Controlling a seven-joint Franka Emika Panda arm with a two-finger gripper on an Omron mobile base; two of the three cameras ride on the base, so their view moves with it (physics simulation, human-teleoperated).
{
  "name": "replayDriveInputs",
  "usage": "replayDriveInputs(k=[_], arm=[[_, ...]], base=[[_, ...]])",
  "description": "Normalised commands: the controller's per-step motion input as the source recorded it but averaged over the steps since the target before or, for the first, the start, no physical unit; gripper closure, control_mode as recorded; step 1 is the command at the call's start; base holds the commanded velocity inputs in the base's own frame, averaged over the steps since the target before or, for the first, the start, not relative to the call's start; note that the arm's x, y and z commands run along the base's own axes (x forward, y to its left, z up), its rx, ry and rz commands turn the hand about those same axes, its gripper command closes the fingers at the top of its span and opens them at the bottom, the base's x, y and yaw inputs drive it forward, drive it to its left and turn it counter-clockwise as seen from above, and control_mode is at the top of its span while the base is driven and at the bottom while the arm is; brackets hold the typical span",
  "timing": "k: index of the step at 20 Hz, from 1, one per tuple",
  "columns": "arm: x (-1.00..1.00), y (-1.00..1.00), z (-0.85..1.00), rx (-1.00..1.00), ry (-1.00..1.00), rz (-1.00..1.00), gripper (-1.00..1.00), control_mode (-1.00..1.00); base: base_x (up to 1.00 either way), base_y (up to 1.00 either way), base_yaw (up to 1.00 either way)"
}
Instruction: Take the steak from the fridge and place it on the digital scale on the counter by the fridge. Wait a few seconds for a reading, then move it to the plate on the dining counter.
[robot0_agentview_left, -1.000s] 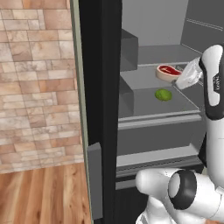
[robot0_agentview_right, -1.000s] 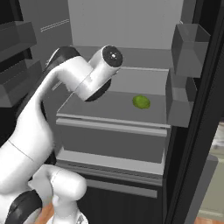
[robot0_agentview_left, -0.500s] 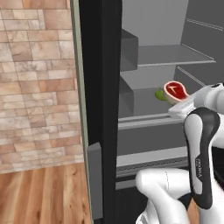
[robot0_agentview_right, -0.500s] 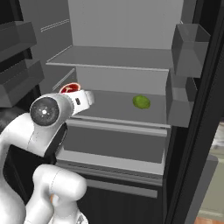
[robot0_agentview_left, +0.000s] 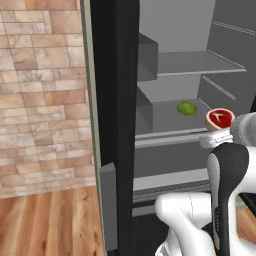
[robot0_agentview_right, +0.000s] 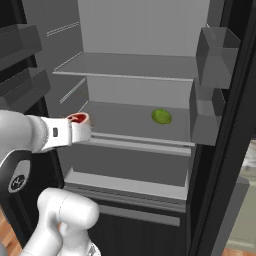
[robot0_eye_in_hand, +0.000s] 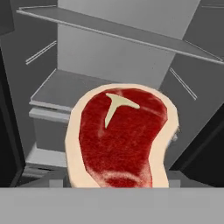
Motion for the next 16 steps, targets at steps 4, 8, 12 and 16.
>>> replayDriveInputs(k=[4,8,12,16], arm=[[-0.63,-0.11,-0.32,0.00,0.15,-0.18,1.00,-1.00],[-0.51,-0.07,-0.39,0.00,0.08,-0.11,1.00,-1.00],[-0.42,0.00,-0.27,0.01,0.00,-0.02,1.00,-1.00],[-0.22,0.00,-0.10,0.01,0.00,0.00,1.00,1.00]], base=[[0.00,0.00,0.00],[0.00,0.00,0.00],[0.00,0.00,0.00],[-0.29,0.00,0.00]])
